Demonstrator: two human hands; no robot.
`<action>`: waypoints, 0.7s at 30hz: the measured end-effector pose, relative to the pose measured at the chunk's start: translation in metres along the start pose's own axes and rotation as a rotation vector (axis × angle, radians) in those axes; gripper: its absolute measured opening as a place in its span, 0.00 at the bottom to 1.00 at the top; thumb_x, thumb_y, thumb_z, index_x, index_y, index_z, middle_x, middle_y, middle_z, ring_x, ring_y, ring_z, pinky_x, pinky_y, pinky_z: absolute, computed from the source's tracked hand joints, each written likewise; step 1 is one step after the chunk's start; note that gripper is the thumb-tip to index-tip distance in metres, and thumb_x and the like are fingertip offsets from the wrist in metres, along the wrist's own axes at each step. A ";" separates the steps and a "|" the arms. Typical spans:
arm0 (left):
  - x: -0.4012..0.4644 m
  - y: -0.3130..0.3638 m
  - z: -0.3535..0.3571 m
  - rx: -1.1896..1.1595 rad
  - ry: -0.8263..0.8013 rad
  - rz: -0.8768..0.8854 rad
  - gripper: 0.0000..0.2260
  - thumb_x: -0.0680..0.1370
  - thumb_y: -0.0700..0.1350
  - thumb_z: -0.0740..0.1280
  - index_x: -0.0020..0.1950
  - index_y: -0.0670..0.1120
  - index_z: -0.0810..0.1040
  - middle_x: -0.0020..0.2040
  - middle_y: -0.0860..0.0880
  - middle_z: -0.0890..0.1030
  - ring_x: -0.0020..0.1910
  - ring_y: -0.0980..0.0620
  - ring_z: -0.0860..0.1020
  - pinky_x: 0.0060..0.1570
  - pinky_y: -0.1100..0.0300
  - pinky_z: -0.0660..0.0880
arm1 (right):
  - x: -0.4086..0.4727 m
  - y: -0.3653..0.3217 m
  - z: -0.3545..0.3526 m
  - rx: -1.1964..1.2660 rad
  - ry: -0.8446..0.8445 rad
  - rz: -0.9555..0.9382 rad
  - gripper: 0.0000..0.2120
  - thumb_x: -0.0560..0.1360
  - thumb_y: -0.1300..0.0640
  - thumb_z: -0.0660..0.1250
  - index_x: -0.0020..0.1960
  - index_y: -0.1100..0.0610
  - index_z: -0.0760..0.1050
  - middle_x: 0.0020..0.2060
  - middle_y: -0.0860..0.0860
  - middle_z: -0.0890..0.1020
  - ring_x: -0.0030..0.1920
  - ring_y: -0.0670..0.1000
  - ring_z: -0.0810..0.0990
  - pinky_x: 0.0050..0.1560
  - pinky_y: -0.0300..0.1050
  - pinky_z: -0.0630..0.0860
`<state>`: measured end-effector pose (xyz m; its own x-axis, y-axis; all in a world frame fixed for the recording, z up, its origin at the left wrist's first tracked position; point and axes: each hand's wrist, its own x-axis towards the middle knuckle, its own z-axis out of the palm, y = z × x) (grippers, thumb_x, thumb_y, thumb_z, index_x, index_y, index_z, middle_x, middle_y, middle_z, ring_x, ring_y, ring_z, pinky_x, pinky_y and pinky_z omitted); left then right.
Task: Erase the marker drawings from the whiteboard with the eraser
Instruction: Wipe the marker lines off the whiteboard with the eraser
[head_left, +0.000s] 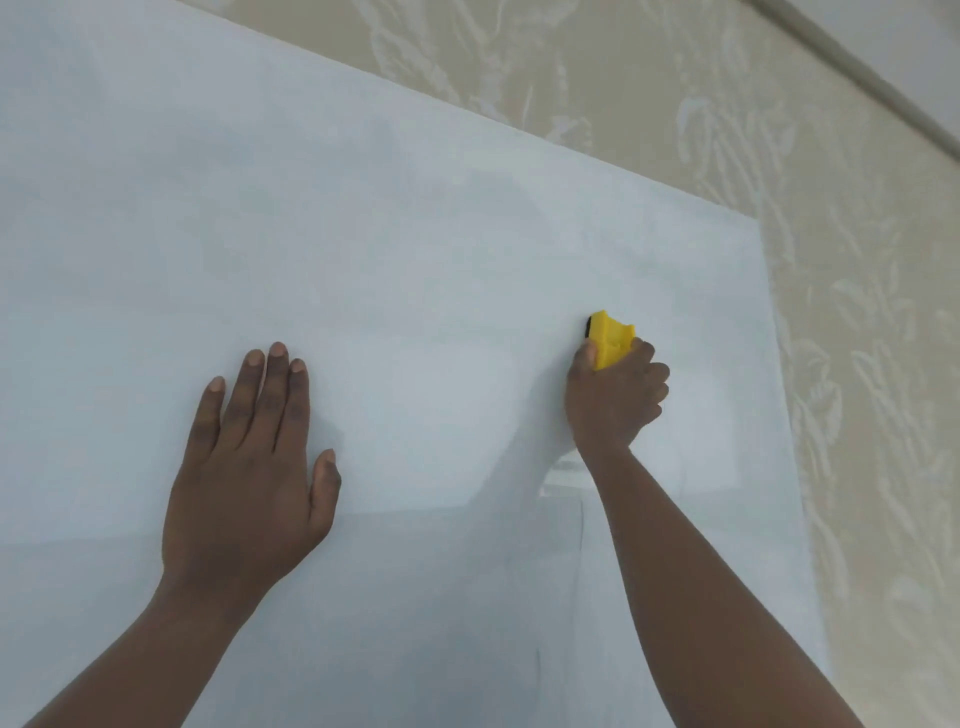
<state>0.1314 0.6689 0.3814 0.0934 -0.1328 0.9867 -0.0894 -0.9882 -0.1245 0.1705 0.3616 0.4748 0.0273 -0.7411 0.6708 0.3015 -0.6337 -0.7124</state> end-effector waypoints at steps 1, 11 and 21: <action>-0.002 0.001 0.000 -0.006 -0.009 0.004 0.33 0.79 0.51 0.52 0.80 0.35 0.56 0.81 0.36 0.57 0.82 0.39 0.56 0.80 0.40 0.54 | 0.008 0.015 -0.004 -0.017 -0.001 0.067 0.26 0.77 0.43 0.63 0.67 0.59 0.66 0.58 0.60 0.72 0.60 0.64 0.72 0.58 0.58 0.70; -0.013 0.010 0.005 -0.069 -0.003 0.050 0.32 0.80 0.51 0.50 0.80 0.33 0.53 0.81 0.34 0.55 0.82 0.38 0.53 0.81 0.41 0.51 | -0.048 0.205 -0.057 -0.089 0.008 0.768 0.29 0.78 0.43 0.62 0.69 0.62 0.63 0.65 0.65 0.69 0.65 0.67 0.69 0.64 0.63 0.68; -0.019 0.013 0.004 -0.133 -0.034 0.090 0.32 0.81 0.51 0.49 0.81 0.35 0.48 0.82 0.34 0.51 0.82 0.38 0.48 0.82 0.44 0.43 | -0.196 0.259 -0.084 -0.015 0.019 0.823 0.29 0.76 0.43 0.66 0.70 0.58 0.65 0.63 0.63 0.71 0.63 0.67 0.71 0.60 0.63 0.71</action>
<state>0.1321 0.6588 0.3610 0.1127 -0.2246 0.9679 -0.2291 -0.9537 -0.1947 0.1630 0.3239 0.1412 0.2173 -0.9736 -0.0704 0.1791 0.1107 -0.9776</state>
